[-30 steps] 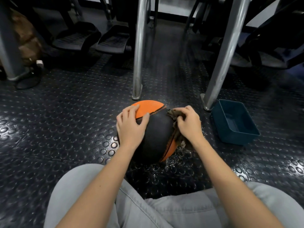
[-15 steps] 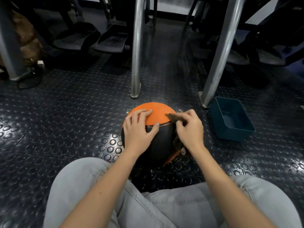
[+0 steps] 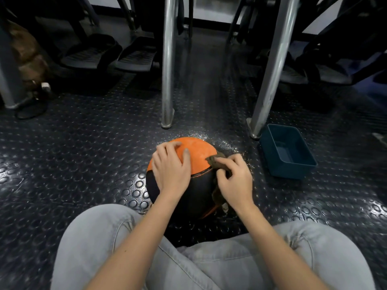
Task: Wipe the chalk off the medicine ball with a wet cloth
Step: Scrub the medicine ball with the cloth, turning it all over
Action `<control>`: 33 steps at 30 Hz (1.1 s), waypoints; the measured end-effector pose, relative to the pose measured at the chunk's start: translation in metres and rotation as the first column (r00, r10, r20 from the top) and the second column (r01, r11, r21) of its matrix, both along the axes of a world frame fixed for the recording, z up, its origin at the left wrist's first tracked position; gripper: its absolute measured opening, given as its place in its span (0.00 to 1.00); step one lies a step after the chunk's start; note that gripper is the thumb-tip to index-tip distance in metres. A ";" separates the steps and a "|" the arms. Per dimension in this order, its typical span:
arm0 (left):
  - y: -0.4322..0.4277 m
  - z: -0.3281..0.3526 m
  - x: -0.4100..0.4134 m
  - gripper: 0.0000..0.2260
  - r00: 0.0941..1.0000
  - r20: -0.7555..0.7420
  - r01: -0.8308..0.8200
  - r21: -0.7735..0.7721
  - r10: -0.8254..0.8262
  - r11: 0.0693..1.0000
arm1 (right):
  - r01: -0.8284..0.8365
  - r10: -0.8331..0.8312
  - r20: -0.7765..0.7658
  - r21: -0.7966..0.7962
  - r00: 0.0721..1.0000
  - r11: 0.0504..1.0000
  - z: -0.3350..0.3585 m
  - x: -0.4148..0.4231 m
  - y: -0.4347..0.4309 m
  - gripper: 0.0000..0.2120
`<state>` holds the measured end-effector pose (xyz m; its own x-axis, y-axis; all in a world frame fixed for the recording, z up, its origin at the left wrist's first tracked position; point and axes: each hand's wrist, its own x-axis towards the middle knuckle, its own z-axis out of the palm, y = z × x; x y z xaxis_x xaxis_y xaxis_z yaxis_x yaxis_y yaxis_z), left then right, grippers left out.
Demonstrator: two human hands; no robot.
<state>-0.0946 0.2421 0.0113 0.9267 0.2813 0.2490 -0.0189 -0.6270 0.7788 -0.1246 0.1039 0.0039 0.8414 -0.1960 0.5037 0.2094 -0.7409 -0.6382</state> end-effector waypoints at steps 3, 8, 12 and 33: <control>0.007 -0.005 0.003 0.10 0.999 0.047 -0.011 -0.002 0.011 1.000 | -0.185 0.206 0.121 -0.168 0.971 0.968 0.008 -0.012 0.022 0.11; 0.014 -0.007 0.004 0.09 0.996 0.056 0.066 -0.004 -0.066 0.998 | -0.141 0.108 -0.188 -0.176 0.976 0.974 0.025 0.041 -0.005 0.12; 0.001 -0.004 0.005 0.10 0.997 0.058 0.041 0.055 -0.044 0.998 | -0.150 0.102 -0.323 -0.129 0.941 0.980 0.032 0.050 -0.014 0.13; -0.002 -0.009 0.000 0.09 0.990 0.120 0.057 0.088 -0.067 0.995 | -0.151 0.109 -0.377 -0.083 0.920 0.985 0.033 0.045 -0.026 0.15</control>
<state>-0.0947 0.2404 0.0027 0.9026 0.1975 0.3825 -0.1523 -0.6847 0.7127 -0.0797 0.0776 0.0369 0.9860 -0.0338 0.1632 0.0732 -0.7920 -0.6061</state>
